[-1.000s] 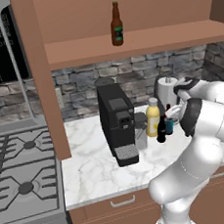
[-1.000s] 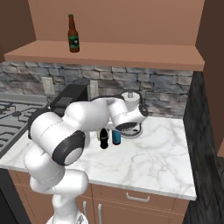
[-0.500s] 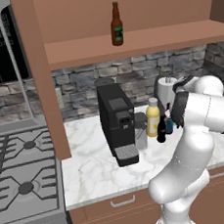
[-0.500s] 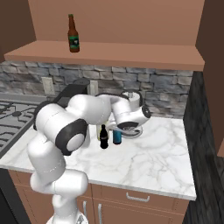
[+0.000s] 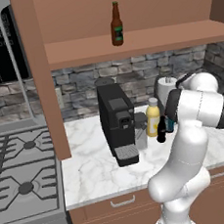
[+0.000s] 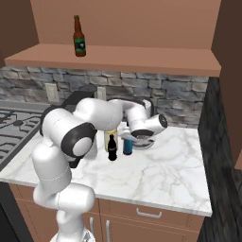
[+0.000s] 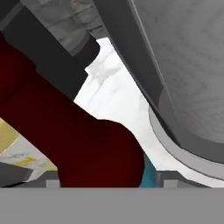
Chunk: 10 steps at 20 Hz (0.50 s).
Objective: Sort all alcoholic drinks to one cabinet, and non-alcoholic drinks to the other.
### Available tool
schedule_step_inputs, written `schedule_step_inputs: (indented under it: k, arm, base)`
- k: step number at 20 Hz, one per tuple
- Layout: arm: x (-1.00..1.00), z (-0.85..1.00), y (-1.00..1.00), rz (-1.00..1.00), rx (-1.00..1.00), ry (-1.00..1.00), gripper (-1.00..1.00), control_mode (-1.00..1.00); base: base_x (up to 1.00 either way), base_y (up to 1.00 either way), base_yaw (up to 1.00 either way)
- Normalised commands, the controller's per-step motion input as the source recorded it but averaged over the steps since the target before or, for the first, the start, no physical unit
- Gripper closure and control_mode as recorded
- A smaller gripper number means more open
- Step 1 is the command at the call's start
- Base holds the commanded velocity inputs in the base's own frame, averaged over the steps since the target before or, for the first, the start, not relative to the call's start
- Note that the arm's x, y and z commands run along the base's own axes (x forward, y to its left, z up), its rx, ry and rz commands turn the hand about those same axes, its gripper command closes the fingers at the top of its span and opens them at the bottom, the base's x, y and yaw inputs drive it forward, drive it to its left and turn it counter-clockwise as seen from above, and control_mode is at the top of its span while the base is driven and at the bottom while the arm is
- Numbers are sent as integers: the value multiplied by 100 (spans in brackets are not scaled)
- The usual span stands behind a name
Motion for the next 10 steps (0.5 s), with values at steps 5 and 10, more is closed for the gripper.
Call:
schedule_step_inputs:
  k: [5, 10]
  arm:
    - [-38, 65, -2, -7, 1, 5, 100, -100]
    - [-67, 96, -1, -17, 0, 5, 100, -100]
  base:
    - [0, 0, 0]
    - [0, 0, 0]
